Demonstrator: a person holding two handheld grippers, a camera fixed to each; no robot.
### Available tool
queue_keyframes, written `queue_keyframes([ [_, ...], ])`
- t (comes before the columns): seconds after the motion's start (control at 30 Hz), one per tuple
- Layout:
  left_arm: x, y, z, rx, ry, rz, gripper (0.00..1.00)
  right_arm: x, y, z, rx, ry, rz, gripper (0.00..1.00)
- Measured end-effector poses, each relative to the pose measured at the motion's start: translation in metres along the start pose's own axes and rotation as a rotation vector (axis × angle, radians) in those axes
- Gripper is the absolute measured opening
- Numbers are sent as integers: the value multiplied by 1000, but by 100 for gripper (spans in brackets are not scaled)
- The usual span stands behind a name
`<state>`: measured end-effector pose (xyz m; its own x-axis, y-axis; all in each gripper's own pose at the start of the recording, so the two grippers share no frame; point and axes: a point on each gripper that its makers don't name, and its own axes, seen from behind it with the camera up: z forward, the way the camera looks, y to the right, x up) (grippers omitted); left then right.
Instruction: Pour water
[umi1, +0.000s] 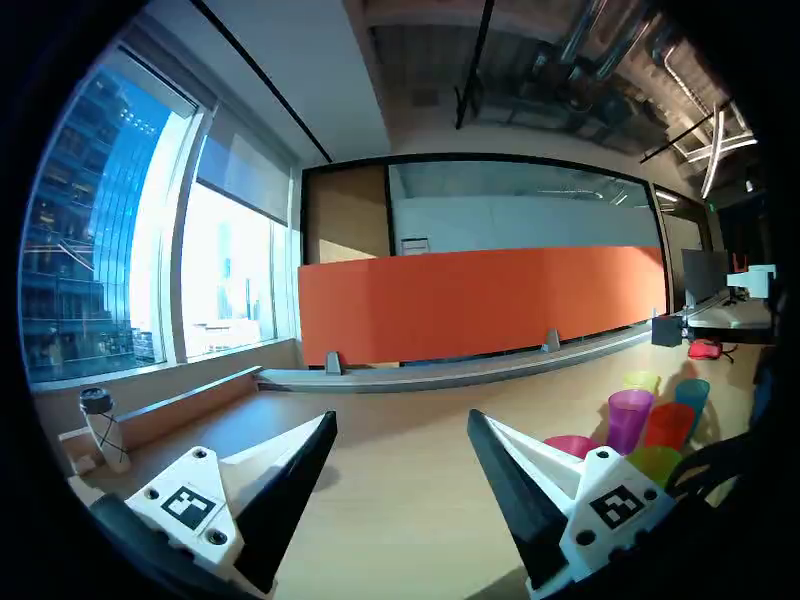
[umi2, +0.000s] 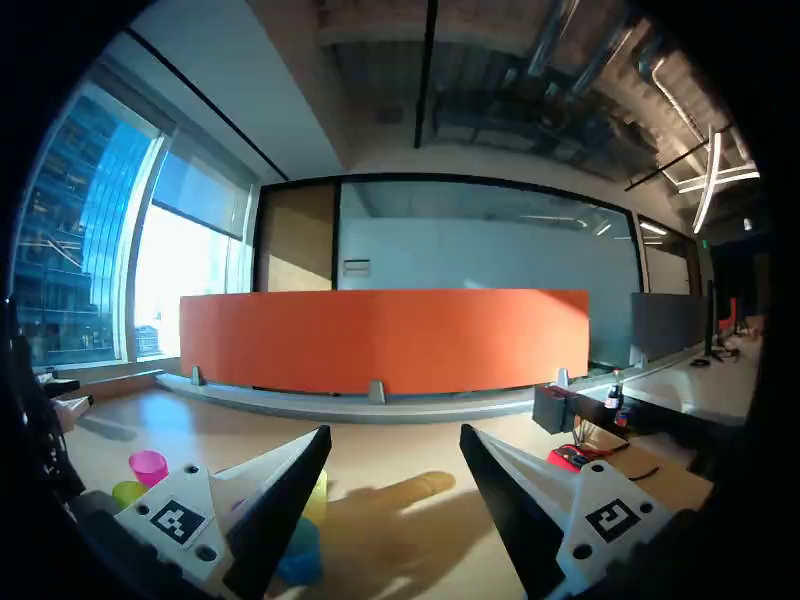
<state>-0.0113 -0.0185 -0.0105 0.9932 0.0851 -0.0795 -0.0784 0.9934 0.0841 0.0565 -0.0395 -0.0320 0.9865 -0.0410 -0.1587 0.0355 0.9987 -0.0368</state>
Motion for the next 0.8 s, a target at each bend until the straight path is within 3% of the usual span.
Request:
queue_keyframes([
  [0.47,-11,15,-2,-20,-8,-3,97,2,-3,0,8,1,4,99],
  [0.8,-18,14,-2,-23,-14,-19,97,3,1,1,-1,3,0,100],
])
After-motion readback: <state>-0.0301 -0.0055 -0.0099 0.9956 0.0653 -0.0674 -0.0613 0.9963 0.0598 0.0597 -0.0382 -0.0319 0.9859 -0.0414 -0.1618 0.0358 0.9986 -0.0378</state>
